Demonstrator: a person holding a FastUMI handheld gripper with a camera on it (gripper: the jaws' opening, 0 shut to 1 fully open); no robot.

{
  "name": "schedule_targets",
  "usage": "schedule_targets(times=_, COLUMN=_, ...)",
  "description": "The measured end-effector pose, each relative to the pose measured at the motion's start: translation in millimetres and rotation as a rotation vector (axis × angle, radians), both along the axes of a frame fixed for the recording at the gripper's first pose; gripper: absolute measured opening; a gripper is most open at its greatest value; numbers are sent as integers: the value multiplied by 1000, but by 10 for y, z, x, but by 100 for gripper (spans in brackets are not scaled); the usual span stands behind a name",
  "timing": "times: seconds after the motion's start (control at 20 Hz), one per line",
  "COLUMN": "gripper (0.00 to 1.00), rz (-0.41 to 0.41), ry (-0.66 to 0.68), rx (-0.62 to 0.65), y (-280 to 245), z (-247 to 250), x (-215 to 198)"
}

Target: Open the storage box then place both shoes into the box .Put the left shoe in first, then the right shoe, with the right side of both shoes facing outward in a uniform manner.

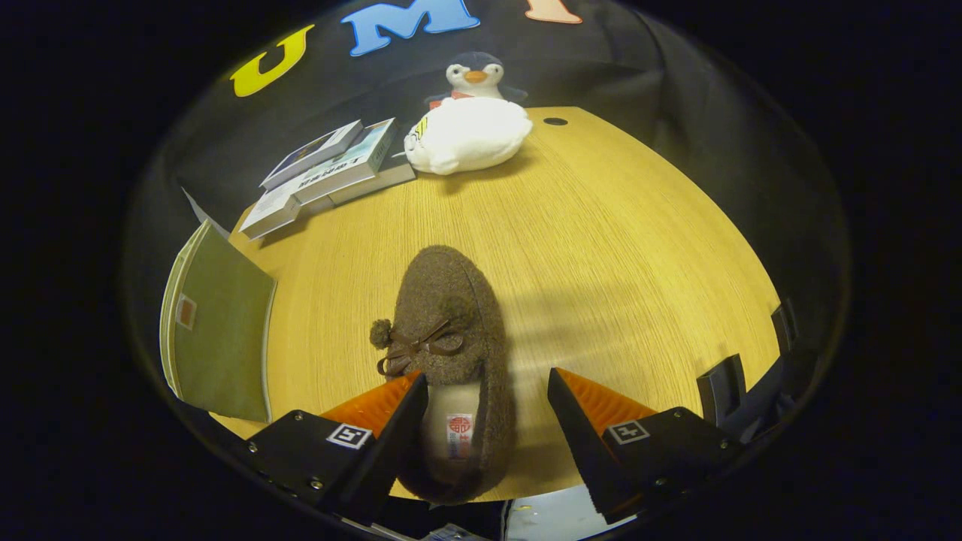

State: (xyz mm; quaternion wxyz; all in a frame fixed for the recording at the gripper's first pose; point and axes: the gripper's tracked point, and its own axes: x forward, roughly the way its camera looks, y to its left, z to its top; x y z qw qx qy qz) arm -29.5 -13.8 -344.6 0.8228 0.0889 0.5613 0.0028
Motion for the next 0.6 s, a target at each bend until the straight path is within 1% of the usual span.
schedule_targets(times=0.2, gripper=96, rz=17, ry=31, rx=20, y=10, z=-86, x=-21)
schedule_targets(times=0.4, gripper=68, rz=4, ry=69, rx=65, y=103, z=-194, x=-53)
schedule_targets(times=0.45, gripper=52, rz=-11, ry=72, rx=65, y=102, z=-199, x=-57)
schedule_targets(times=0.5, gripper=46, rz=-12, ry=81, rx=64, y=106, z=-198, x=-60)
schedule_targets(times=0.55, gripper=46, rz=-6, ry=91, rx=64, y=116, z=-197, x=-62)
schedule_targets(times=0.6, gripper=46, rz=0, ry=106, rx=31, y=52, z=-215, x=-72)
